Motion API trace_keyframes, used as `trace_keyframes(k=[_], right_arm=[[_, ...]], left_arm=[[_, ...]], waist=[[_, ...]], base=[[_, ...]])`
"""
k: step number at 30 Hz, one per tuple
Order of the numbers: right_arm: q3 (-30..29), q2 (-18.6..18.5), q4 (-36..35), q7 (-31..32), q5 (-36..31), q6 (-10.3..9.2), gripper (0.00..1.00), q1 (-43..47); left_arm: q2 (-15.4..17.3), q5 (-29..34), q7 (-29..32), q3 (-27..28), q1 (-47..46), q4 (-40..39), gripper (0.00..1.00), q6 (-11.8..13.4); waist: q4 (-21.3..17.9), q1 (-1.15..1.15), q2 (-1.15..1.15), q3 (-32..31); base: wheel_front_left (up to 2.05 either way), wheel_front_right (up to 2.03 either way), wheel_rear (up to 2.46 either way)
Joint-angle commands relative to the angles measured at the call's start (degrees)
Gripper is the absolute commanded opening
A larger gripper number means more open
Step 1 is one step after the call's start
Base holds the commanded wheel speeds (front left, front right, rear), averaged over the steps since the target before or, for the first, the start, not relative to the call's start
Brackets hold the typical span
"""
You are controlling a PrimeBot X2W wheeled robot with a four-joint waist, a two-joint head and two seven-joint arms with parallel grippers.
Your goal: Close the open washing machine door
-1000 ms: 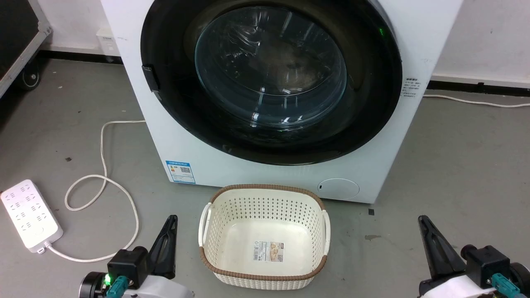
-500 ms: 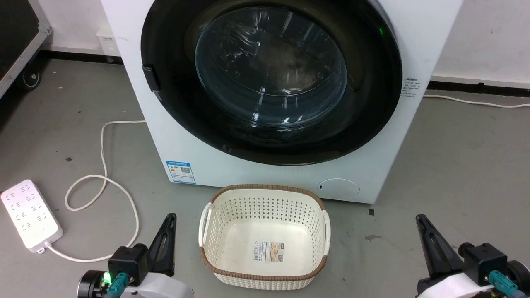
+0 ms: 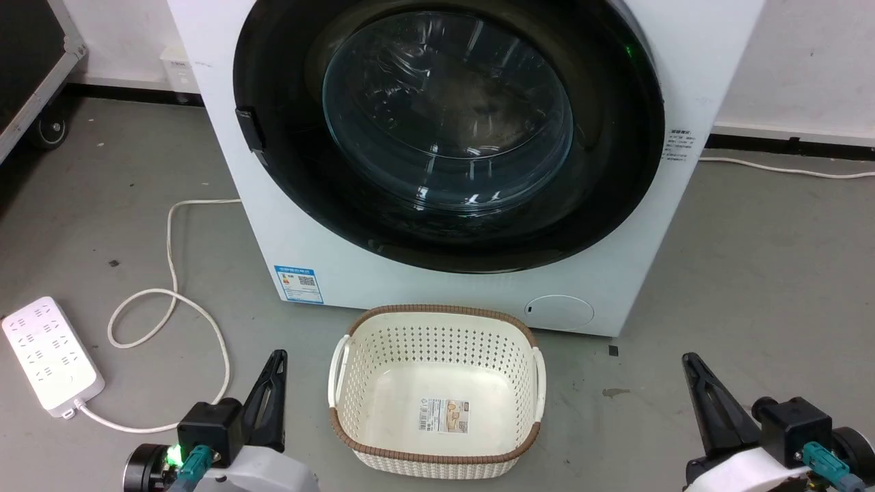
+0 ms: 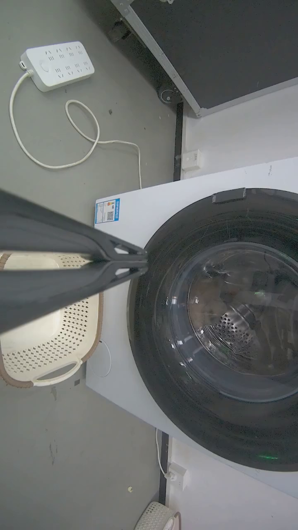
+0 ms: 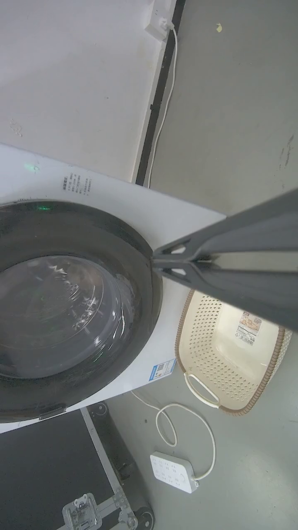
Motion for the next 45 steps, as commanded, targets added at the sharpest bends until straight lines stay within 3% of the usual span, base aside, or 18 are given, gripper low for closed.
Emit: trace_keyframes(k=[1, 45], right_arm=[[0.07, 0.29, -0.46, 0.3, -0.27, -0.02, 0.0, -0.7], [1.27, 0.66, -2.83, 5.01, -0.54, -0.04, 0.0, -1.4]], left_arm=[[-0.25, 0.47, 0.23, 0.21, -0.03, -0.36, 0.0, 0.29], [-0.98, 3.81, 5.36, 1.45, -0.05, -3.81, 0.0, 2.48]], waist=[[0.0, 0.0, 0.0, 0.0], [0.14, 0.0, 0.0, -0.11]], base=[[0.0, 0.0, 0.0], [0.0, 0.0, 0.0]])
